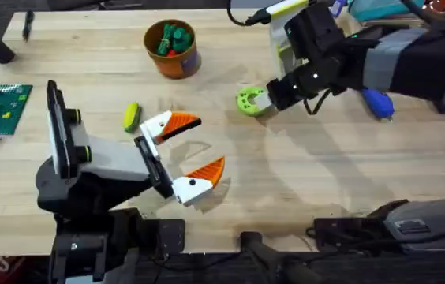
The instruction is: Pick up the gripper from the table and insert it into the empty holder that is missing its gripper. Then pick up a screw, insert it into the mounting hole, and use the screwdriver to tighten it. Finally, clean up the table by picking up the vegetable and placing it into the bucket.
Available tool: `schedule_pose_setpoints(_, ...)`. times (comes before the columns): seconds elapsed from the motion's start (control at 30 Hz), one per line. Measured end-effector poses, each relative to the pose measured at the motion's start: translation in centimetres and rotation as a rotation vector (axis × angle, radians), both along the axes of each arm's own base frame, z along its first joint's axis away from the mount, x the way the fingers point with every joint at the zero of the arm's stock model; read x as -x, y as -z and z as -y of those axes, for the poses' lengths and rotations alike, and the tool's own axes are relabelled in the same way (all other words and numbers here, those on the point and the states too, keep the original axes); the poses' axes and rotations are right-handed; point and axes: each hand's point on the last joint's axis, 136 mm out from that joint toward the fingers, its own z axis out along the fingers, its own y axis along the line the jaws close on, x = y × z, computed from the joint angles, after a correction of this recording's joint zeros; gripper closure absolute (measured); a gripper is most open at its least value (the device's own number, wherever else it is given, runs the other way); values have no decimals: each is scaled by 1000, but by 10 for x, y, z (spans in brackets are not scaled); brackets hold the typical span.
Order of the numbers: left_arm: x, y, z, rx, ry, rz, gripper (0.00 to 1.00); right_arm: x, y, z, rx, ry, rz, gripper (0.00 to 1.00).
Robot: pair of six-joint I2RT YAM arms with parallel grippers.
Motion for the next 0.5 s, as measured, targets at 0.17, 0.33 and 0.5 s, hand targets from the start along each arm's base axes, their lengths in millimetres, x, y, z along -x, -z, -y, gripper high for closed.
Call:
schedule_pose_setpoints(0.17,0,0,0,0,0,0,15,-3,9,-2,0,-2,-9,597)
schedule_pose_setpoints(0.33,0,0,0,0,0,0,15,-7,9,-4,-6,-2,2,607)
schedule_pose_setpoints(0.5,0,0,0,0,0,0,16,-7,9,-4,-8,-2,6,743)
